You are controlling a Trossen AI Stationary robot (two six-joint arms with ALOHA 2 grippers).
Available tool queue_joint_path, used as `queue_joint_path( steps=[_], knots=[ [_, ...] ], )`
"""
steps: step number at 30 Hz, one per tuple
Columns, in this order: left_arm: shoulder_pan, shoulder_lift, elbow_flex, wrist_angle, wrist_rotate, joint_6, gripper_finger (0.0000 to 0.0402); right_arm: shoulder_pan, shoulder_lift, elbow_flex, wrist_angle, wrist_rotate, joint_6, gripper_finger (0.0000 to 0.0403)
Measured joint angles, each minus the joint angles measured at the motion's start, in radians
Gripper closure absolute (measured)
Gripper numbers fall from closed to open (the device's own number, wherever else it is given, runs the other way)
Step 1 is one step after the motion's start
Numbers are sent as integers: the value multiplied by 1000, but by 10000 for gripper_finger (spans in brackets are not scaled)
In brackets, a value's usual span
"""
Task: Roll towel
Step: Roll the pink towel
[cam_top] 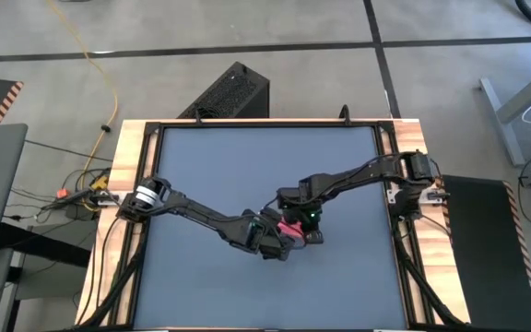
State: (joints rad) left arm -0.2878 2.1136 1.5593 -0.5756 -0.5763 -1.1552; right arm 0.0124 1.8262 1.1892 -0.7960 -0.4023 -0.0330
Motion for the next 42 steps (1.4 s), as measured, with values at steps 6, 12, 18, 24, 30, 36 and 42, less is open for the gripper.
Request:
queue_joint_path(
  steps=[6,12,18,24,30,36,42],
  knots=[
    [0,-1,0,7,-12,-1,401,-31,-88,-1,57,-35,3,341],
    [0,-1,0,9,-13,7,401,-41,-98,-1,42,-37,-6,279],
    [7,-1,0,8,-16,11,401,-26,-91,0,34,65,12,175],
    [25,-1,0,7,-22,10,401,-1,-135,0,78,233,9,146],
    [36,0,0,6,-15,19,401,22,-203,0,160,329,2,168],
    [43,0,0,-4,-15,19,401,55,-228,1,159,355,21,205],
    [44,0,0,-7,-11,22,401,95,-229,1,159,383,33,293]
  ],
)
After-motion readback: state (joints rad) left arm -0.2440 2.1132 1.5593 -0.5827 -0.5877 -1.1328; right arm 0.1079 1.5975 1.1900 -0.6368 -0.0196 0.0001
